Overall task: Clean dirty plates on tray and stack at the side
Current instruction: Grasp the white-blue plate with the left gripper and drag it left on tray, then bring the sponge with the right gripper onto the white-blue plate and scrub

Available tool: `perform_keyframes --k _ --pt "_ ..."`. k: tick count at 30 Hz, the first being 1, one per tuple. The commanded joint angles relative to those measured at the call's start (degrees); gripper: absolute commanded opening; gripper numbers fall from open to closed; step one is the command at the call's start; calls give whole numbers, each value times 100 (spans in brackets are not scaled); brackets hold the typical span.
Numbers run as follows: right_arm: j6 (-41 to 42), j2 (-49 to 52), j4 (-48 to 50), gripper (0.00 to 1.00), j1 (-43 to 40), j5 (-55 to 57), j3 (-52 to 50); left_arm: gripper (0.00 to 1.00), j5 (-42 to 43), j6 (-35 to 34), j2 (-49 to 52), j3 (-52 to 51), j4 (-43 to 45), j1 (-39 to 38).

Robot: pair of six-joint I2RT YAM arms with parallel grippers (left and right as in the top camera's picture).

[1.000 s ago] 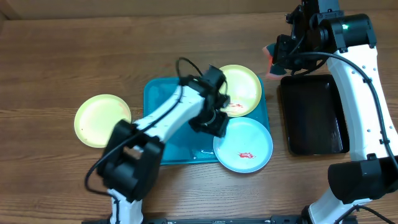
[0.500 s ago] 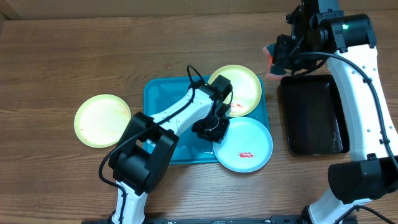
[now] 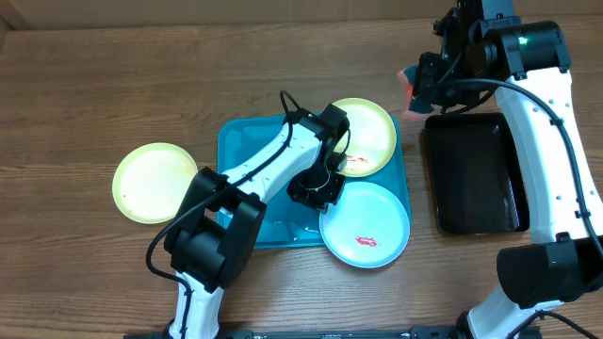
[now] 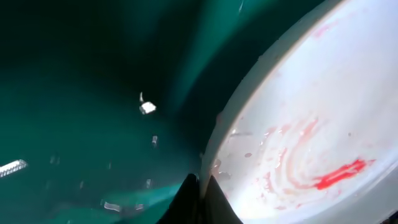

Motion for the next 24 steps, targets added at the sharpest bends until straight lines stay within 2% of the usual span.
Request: perform_keyframes --k 1,8,14,19,24 --pt "-22 -17 57 4 -2 15 28 4 -195 133 -601 186 -302 299" --pt "-20 -15 46 4 2 -50 26 4 -649 109 -1410 173 -868 1300" --pt "-20 -4 48 4 2 -120 22 4 -811 83 -1858 -330 -831 2273" --pt "-17 61 146 4 17 -337 13 4 -813 -389 -1989 -1353 -11 2874" --pt "46 162 378 4 317 -369 -52 4 -813 -1045 -1987 -2402 1366 2942"
